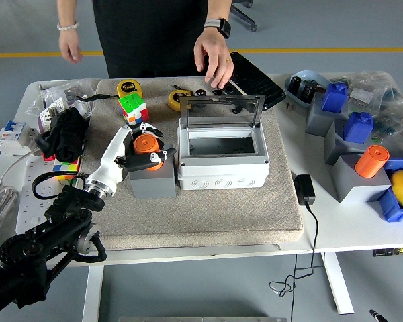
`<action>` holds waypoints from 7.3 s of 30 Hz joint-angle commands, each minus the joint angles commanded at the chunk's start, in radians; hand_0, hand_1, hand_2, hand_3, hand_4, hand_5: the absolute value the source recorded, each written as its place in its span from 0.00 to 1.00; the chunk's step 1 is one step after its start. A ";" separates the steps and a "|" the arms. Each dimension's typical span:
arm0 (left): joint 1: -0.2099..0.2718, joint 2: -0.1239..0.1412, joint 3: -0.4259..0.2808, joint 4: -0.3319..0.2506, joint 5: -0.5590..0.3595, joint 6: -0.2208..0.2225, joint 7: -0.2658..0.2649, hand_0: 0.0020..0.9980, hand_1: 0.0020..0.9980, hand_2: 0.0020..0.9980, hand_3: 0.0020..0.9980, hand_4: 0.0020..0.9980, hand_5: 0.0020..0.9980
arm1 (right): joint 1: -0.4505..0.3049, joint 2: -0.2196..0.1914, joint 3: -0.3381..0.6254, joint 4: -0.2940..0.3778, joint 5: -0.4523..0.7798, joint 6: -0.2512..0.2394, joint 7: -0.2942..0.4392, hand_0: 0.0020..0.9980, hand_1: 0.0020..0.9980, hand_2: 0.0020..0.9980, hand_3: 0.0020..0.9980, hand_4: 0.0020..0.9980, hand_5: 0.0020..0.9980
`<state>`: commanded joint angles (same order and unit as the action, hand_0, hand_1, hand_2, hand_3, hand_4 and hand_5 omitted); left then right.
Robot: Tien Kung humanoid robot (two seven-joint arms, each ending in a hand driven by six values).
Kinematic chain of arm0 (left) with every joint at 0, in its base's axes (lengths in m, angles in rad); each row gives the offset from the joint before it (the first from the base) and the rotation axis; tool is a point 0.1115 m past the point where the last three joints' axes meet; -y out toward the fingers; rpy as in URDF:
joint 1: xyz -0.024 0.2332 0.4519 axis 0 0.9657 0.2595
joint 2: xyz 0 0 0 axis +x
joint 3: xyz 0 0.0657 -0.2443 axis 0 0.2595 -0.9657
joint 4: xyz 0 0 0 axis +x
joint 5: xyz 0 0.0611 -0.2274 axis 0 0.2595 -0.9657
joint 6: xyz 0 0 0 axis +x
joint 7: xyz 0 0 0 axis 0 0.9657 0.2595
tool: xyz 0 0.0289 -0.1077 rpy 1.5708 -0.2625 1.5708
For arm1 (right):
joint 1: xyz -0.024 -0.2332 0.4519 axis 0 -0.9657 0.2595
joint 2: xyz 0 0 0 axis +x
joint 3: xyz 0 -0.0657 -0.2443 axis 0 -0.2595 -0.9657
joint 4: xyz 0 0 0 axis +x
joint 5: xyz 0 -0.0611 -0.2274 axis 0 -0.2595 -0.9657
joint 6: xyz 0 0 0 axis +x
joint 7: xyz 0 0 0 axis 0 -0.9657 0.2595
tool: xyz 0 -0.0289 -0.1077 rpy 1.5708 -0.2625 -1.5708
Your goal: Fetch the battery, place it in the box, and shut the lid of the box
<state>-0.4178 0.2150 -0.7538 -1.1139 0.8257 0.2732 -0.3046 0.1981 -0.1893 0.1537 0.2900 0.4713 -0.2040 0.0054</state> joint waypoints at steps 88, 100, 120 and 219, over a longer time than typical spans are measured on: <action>-0.478 -0.215 0.321 0.191 0.528 -0.030 0.380 0.37 0.39 0.47 0.46 0.88 0.00 | -0.002 -0.011 -0.021 0.001 0.022 -0.013 0.007 0.68 0.65 0.67 0.55 0.88 0.44; -0.478 -0.215 0.332 0.207 0.550 -0.045 0.386 0.51 0.52 0.57 0.58 0.90 0.00 | -0.001 -0.011 -0.020 0.001 0.021 -0.015 0.009 0.68 0.65 0.67 0.55 0.88 0.44; -0.366 -0.179 0.116 -0.038 0.561 -0.095 0.406 0.54 0.59 0.59 0.57 1.00 0.19 | -0.003 -0.011 -0.013 0.001 0.016 -0.014 0.013 0.68 0.65 0.67 0.55 0.88 0.44; -0.369 -0.117 -0.028 -0.049 0.677 -0.250 0.597 0.56 0.61 0.61 0.65 0.98 0.49 | -0.004 -0.011 -0.010 0.001 0.026 -0.016 0.015 0.67 0.65 0.66 0.55 0.87 0.44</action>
<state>-0.7869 0.0978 -0.7820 -1.1632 1.5028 0.0233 0.2928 0.1940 -0.2005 0.1439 0.2915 0.4974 -0.2195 0.0205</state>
